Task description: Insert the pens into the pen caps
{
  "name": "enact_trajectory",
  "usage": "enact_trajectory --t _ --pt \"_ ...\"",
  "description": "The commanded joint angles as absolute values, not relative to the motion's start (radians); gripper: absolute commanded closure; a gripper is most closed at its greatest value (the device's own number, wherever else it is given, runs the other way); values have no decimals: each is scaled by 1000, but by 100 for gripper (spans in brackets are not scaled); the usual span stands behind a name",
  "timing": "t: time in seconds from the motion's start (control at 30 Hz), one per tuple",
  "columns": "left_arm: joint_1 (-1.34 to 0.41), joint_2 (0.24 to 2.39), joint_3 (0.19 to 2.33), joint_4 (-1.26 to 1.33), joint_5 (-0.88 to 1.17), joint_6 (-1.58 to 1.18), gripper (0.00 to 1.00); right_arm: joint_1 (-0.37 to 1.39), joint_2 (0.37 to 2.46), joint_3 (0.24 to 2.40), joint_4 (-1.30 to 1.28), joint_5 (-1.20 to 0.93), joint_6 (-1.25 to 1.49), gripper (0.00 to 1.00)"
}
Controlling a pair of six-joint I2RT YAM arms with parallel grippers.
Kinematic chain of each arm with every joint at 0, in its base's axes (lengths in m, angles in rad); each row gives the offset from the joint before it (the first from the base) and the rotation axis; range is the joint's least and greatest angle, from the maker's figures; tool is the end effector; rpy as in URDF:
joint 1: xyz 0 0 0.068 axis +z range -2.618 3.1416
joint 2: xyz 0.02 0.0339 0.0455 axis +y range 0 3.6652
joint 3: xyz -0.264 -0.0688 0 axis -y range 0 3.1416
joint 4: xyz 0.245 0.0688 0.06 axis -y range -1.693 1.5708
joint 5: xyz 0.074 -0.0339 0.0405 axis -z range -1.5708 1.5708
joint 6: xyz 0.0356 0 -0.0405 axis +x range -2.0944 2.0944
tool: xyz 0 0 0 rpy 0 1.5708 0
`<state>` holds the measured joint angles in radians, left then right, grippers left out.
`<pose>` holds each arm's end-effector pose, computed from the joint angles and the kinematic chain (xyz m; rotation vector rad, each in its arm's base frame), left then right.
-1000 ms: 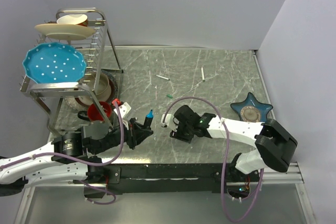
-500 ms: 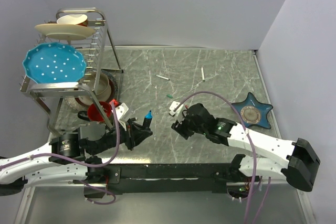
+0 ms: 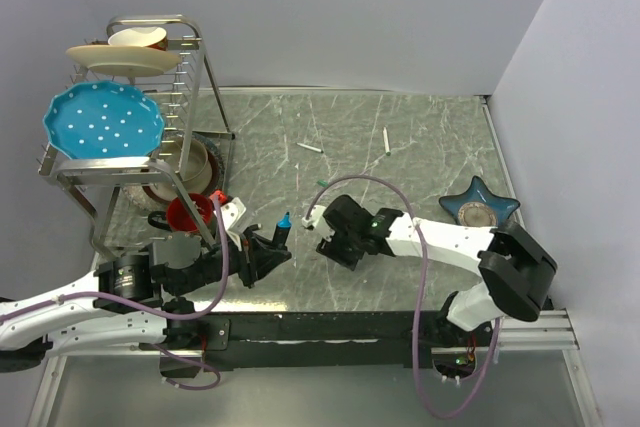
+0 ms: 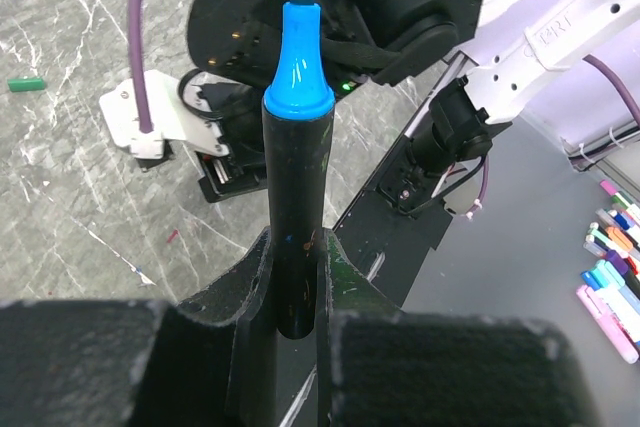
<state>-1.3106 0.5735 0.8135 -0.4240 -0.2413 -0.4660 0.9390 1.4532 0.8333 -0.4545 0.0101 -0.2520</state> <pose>0.0413 -0.1222 0.3534 0.5943 1.7822 -1.0626 0.1630 0.2221 0.1858 -1.4908 2.2063 0.2146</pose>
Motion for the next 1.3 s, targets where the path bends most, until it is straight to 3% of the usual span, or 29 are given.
enact_trajectory --t 0.0,0.63,1.1,1.2,1.27 --pt "-1318 575 815 -388 -252 -454 99 922 1482 881 -474 3 -291 36" --pt "-1321 558 811 -383 -259 -454 99 893 1594 842 -440 -64 -291 43" --pt "-1324 568 818 -379 -267 -445 99 891 1638 856 -471 -18 -255 63" --pt "-1325 572 818 -376 -267 -443 99 893 1652 856 -468 -12 -239 63" --pt "-1325 574 819 -377 -268 -445 99 891 1657 857 -465 5 -224 53"
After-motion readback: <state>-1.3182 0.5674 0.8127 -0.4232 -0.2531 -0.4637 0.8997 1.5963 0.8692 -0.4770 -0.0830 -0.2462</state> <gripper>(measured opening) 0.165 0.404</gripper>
